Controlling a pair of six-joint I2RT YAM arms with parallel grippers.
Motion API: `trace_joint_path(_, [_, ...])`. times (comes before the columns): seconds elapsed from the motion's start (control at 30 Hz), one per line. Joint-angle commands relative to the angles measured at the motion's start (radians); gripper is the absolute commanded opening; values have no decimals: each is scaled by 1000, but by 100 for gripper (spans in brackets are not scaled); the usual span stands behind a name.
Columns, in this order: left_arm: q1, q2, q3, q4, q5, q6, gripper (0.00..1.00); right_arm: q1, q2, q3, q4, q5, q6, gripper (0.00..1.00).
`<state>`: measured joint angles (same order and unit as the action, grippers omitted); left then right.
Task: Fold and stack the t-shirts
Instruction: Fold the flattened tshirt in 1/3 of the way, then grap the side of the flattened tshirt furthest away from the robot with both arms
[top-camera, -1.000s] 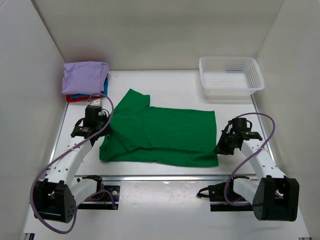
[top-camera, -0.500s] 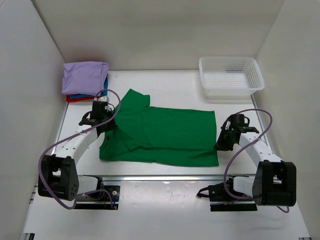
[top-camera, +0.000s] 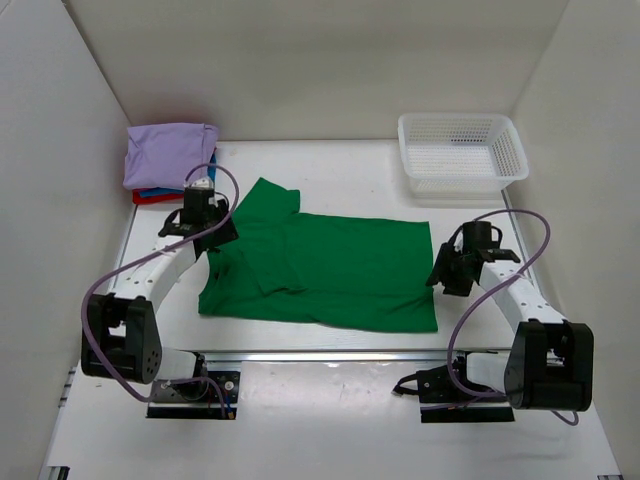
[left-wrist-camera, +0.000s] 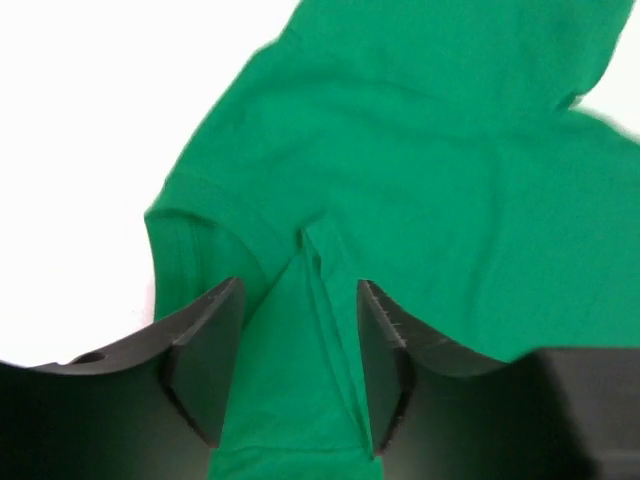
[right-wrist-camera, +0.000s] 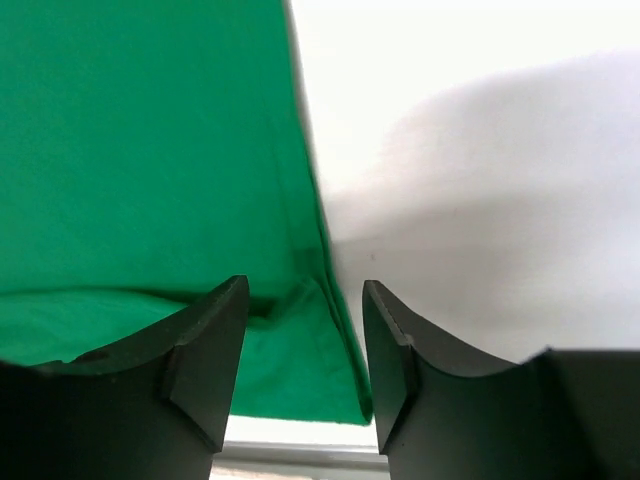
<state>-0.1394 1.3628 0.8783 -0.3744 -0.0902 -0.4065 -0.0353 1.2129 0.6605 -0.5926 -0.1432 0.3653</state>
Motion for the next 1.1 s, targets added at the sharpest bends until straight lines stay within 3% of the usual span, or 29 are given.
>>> trace_joint_path(0.0, [-12,16,146,20,-51,29,63,14,-35,100,71,71,-22,47])
trace_joint_path(0.17, [18,218,388,43,18,98,59,50,49,162,186,109,0,50])
trace_joint_path(0.23, [4,390,590,-58,-5,118,57,84,103,189,217,140,15,50])
trace_joint_path(0.43, [-9,649,856,-92,19,135,57,98,160,188,310,160,61,51])
trace_joint_path(0.6, [-40,916,1226,-265,-12,176,58,84,210,214,338,166,54,51])
trace_joint_path(0.7, [-52,1007,1364,-329,-39,192,60,80,241,218,343,160,53,51])
trace_joint_path(0.83, [-63,1247,1805,-529,-40,179,60,83,260,212,359,162,61,51])
trace_joint_path(0.9, [-52,1230,1740,-505,-27,166,59,81,261,214,363,160,57,50])
trace_joint_path(1.07, [-48,1288,1797,-567,-43,170,59,72,286,225,370,154,50,51])
